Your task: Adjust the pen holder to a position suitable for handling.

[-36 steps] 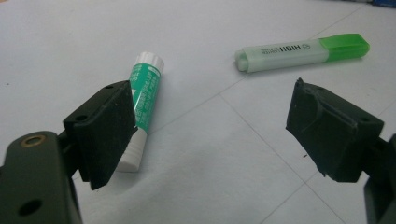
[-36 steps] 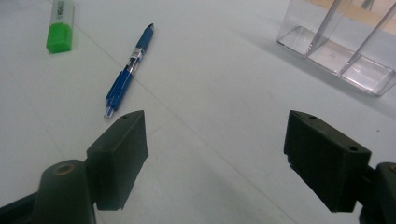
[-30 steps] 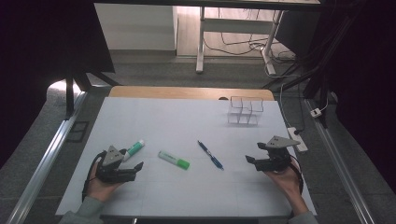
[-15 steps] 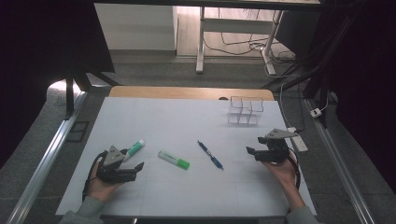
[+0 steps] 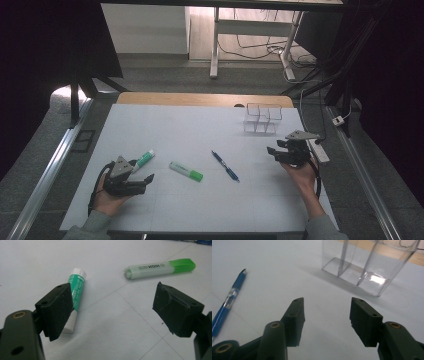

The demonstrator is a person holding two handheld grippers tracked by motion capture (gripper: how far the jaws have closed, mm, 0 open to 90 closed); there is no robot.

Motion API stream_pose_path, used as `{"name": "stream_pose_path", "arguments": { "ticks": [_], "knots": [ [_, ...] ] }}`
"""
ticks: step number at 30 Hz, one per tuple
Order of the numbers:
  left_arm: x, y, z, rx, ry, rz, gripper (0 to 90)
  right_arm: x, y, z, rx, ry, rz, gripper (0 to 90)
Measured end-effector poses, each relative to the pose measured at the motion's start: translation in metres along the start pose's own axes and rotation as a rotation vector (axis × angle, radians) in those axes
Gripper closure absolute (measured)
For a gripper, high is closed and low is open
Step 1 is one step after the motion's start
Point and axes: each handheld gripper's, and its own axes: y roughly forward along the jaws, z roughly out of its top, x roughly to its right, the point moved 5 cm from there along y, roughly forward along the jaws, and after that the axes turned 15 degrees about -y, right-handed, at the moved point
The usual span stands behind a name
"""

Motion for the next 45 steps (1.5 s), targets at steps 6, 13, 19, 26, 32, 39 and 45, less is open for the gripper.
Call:
{"name": "stream_pose_path", "arguments": {
  "ticks": [6, 13, 19, 26, 32, 39, 45],
  "knots": [
    [0.000, 0.000, 0.000, -0.001, 0.000, 0.003, 16.0, 0.012, 0.007, -0.003, -0.042, 0.004, -0.070, 63.3],
    [0.000, 0.001, 0.000, -0.007, 0.002, 0.005, 16.0, 0.016, 0.016, -0.004, -0.072, -0.003, -0.051, 76.2],
    [0.000, 0.001, -0.001, -0.007, 0.002, 0.005, 15.9, 0.023, 0.020, -0.004, -0.077, 0.008, -0.057, 89.7],
    [0.000, 0.002, -0.001, -0.009, 0.003, 0.004, 15.7, 0.039, 0.023, -0.002, -0.091, 0.024, -0.107, 89.8],
    [0.000, 0.002, -0.001, -0.013, 0.005, 0.004, 15.6, 0.052, 0.027, -0.002, -0.084, 0.056, -0.129, 89.8],
    [-0.001, 0.002, -0.001, -0.013, 0.005, 0.006, 15.6, 0.066, 0.032, -0.004, -0.087, 0.086, -0.145, 89.8],
    [-0.001, 0.002, -0.001, -0.014, 0.005, 0.008, 15.6, 0.074, 0.036, -0.003, -0.094, 0.089, -0.147, 89.8]
  ]
}}
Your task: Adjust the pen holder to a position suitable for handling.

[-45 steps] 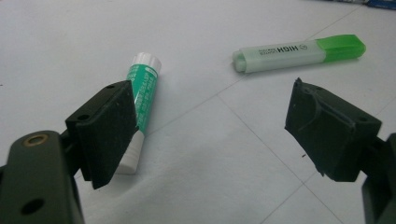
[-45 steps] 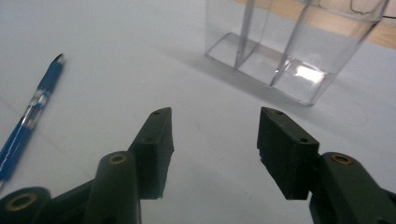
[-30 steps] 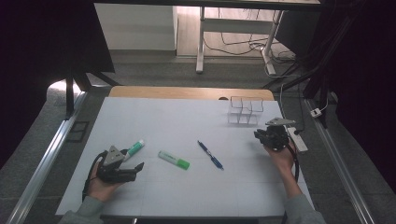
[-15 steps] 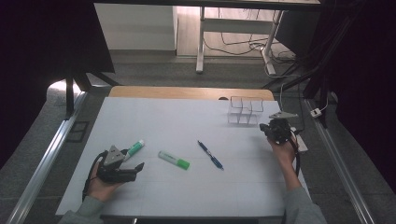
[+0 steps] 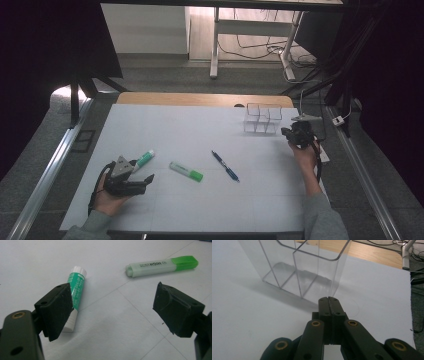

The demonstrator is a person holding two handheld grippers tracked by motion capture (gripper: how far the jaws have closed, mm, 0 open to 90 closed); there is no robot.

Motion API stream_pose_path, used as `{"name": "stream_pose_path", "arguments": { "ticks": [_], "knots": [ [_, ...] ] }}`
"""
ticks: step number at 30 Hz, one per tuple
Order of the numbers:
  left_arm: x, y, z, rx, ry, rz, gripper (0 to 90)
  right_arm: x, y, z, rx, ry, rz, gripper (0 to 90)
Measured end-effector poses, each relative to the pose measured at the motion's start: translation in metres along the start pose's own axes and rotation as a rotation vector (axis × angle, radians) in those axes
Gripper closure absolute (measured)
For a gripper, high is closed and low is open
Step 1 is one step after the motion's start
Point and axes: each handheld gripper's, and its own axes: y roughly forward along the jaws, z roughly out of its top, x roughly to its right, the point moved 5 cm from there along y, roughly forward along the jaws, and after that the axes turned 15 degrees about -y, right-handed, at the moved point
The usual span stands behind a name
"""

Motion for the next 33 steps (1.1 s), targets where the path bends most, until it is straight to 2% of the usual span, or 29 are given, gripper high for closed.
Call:
{"name": "stream_pose_path", "arguments": {
  "ticks": [10, 14, 20, 25, 33],
  "knots": [
    [-0.001, 0.000, 0.000, -0.002, 0.001, 0.012, 15.6, 0.012, 0.013, 0.007, 0.001, 0.025, 0.019, 89.8],
    [0.000, 0.001, 0.000, -0.005, 0.004, 0.006, 15.5, 0.017, 0.022, 0.012, -0.030, 0.023, 0.003, 89.8],
    [-0.001, 0.001, -0.001, -0.006, 0.002, 0.003, 15.5, 0.024, 0.030, 0.018, -0.048, 0.031, -0.007, 89.8],
    [-0.001, 0.001, -0.001, -0.005, 0.002, 0.004, 15.5, 0.027, 0.034, 0.022, -0.054, 0.027, 0.000, 89.8],
    [-0.002, 0.002, -0.001, -0.011, 0.000, 0.006, 15.5, 0.029, 0.042, 0.018, -0.055, 0.045, 0.018, 89.8]
  ]
}}
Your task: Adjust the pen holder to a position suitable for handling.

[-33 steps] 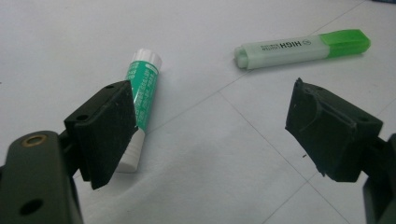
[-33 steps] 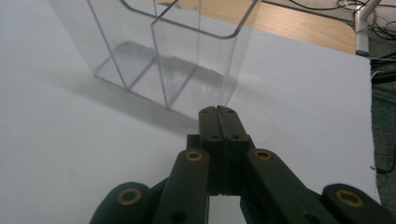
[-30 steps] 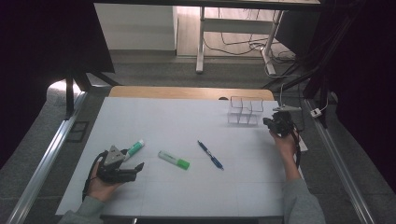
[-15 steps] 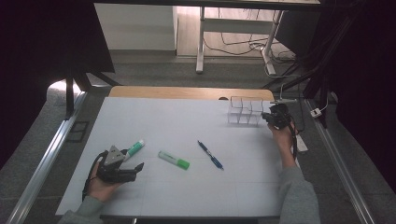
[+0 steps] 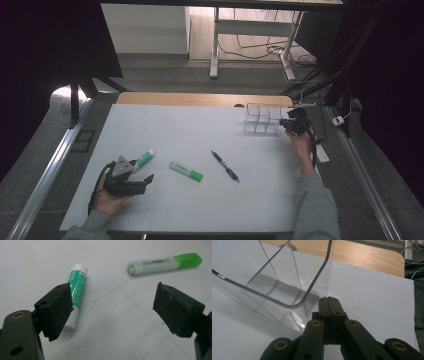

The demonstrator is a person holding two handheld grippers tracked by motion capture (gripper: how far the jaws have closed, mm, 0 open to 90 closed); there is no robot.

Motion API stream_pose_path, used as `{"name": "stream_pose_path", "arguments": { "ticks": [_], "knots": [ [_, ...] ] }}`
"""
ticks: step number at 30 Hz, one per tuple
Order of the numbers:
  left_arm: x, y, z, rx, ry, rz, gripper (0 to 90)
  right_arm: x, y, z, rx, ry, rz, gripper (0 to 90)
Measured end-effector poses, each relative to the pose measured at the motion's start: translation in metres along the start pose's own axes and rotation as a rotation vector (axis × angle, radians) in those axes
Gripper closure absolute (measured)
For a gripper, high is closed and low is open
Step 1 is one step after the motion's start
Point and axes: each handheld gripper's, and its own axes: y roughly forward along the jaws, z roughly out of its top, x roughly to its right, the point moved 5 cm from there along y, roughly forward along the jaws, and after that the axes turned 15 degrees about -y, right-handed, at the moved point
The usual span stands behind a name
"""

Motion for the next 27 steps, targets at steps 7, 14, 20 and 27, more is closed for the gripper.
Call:
{"name": "stream_pose_path", "arguments": {
  "ticks": [7, 14, 20, 27],
  "knots": [
    [-0.001, 0.001, -0.001, -0.004, 0.001, 0.002, 15.5, -0.001, 0.003, -0.001, 0.019, 0.031, 0.018, 89.8],
    [-0.001, 0.001, -0.001, -0.013, 0.008, 0.006, 15.5, -0.006, 0.004, 0.004, 0.038, 0.024, 0.035, 89.8],
    [-0.001, 0.002, -0.001, -0.014, 0.006, 0.007, 15.5, -0.011, 0.006, 0.006, 0.039, 0.012, 0.043, 89.8],
    [-0.001, 0.002, -0.001, -0.016, 0.008, 0.009, 15.5, -0.021, 0.010, 0.012, 0.044, -0.010, 0.063, 89.8]
  ]
}}
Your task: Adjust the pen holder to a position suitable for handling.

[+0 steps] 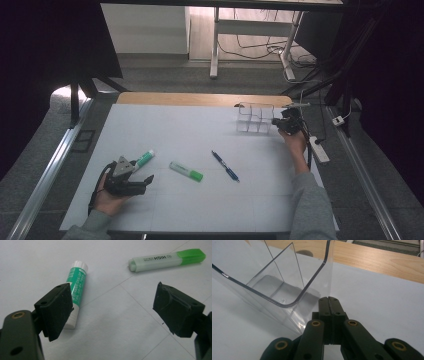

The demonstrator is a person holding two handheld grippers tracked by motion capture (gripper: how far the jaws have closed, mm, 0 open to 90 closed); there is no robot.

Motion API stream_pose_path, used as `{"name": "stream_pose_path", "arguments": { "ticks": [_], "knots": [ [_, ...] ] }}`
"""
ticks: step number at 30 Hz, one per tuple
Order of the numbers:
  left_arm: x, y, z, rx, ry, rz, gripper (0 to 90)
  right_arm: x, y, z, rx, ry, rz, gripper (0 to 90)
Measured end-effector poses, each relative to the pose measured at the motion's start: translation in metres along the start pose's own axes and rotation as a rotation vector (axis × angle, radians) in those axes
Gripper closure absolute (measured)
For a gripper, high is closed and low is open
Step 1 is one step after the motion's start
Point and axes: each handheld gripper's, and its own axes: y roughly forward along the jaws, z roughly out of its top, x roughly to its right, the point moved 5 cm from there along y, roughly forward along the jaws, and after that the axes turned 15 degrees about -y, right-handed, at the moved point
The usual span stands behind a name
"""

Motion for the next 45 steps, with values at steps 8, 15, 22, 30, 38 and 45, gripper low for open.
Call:
{"name": "stream_pose_path", "arguments": {
  "ticks": [8, 15, 22, 30, 38, 45],
  "knots": [
    [0.000, 0.000, 0.000, 0.002, 0.001, 0.000, 15.5, -0.012, 0.007, 0.009, -0.009, -0.039, 0.009, 89.8],
    [0.000, -0.001, 0.000, 0.001, 0.001, 0.000, 15.5, -0.020, 0.011, 0.015, -0.012, -0.047, 0.026, 89.8],
    [0.000, 0.000, 0.000, -0.003, -0.001, -0.002, 15.5, -0.030, 0.017, 0.021, -0.012, -0.070, 0.038, 89.7],
    [0.000, 0.000, 0.000, -0.003, -0.002, -0.001, 15.3, -0.038, 0.023, 0.028, -0.018, -0.084, 0.051, 89.8],
    [0.000, 0.000, 0.000, -0.007, -0.001, -0.001, 15.2, -0.046, 0.029, 0.034, -0.023, -0.092, 0.060, 89.8],
    [0.001, 0.001, -0.001, -0.009, 0.001, -0.001, 15.1, -0.060, 0.037, 0.044, -0.020, -0.116, 0.078, 89.7]
  ]
}}
